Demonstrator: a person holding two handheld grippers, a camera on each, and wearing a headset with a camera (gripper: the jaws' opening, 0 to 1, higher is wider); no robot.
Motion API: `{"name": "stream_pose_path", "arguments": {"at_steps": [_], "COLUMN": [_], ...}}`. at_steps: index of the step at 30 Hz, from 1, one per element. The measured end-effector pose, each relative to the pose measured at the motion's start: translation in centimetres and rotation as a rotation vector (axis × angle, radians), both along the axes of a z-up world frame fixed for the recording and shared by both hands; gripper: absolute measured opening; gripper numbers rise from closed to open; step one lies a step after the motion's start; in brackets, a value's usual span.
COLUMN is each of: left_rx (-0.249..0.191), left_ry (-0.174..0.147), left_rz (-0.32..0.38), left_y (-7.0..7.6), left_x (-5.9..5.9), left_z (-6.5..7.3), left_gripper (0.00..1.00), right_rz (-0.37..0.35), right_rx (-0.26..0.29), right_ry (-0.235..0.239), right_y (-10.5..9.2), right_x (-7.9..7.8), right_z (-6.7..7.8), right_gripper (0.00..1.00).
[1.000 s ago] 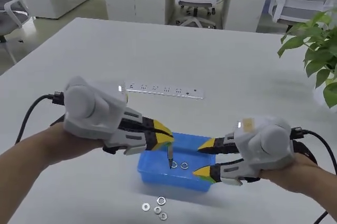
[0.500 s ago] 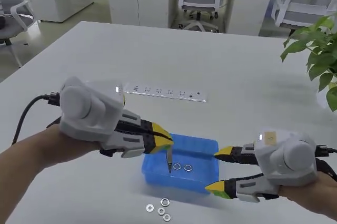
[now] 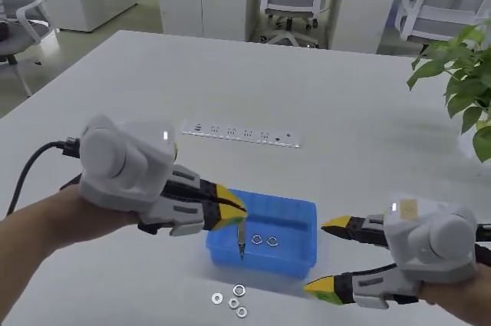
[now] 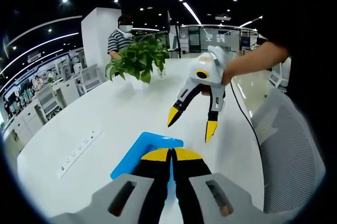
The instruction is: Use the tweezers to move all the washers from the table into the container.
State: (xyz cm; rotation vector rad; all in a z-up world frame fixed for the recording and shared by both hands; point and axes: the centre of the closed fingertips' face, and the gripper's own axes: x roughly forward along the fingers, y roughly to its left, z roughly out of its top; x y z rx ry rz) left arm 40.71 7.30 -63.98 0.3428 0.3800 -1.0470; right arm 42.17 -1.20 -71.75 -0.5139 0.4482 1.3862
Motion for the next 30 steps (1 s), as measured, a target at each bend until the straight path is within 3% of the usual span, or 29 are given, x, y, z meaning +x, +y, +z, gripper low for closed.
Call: {"name": "stream_pose_path", "arguments": {"at_steps": [11,30], "left_rx": [0.005,0.016], "left_ry": [0.015,0.041], "left_rz": [-0.007,-0.018], "left_y": [-1.0,-1.2], "left_x": [-1.3,-1.9], "left_z": [-1.2,-3.4], "left_gripper": [0.05,0.05], "right_rz": [-0.032,-0.08], "right_rx": [0.005,0.028], "right_ry": [0.033,0.074], "right_y": [-1.1,-1.4], "right_x": [-1.3,-2.8], "right_z": [-0.3,-0.7], "right_gripper": [0.71,0.87]}}
